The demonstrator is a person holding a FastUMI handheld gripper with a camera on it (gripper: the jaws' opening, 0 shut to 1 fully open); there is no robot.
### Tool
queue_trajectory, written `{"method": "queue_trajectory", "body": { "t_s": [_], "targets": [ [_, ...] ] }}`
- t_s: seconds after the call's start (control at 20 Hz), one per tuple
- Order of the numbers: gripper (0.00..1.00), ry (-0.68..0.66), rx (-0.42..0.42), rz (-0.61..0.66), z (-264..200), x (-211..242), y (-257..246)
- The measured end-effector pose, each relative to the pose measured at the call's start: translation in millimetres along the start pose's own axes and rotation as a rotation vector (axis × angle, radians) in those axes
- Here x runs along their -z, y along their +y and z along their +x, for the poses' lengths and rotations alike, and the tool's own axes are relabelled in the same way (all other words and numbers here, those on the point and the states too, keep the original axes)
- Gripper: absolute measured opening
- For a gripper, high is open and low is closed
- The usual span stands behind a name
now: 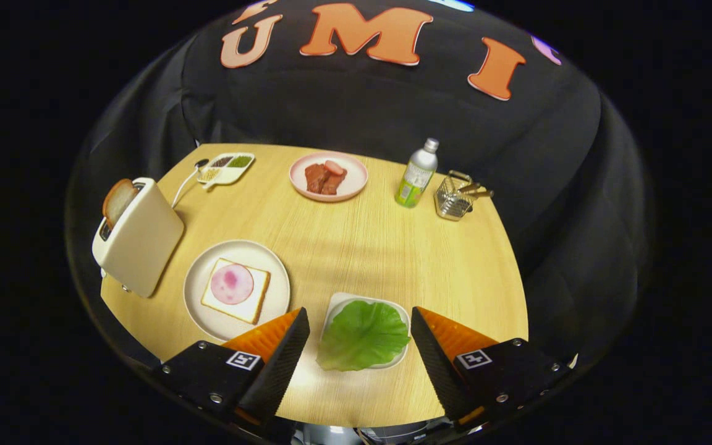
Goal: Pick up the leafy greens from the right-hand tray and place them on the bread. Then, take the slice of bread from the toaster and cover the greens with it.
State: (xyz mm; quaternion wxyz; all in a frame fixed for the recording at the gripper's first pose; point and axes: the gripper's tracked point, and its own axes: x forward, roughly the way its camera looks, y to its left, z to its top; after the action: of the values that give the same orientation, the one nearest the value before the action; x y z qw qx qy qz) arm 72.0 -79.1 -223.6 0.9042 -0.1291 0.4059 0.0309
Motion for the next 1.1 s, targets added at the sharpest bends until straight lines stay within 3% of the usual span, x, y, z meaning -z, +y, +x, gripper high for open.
{"method": "queue_trajectory", "body": {
  "t_s": [0.6, 1.1],
  "targets": [
    [1.00, 0.403, -0.074, 0.098, 87.2, 76.0, -7.1],
    [1.00, 0.494, -0.074, 0.138, 115.1, 91.3, -7.4]
  ]
}}
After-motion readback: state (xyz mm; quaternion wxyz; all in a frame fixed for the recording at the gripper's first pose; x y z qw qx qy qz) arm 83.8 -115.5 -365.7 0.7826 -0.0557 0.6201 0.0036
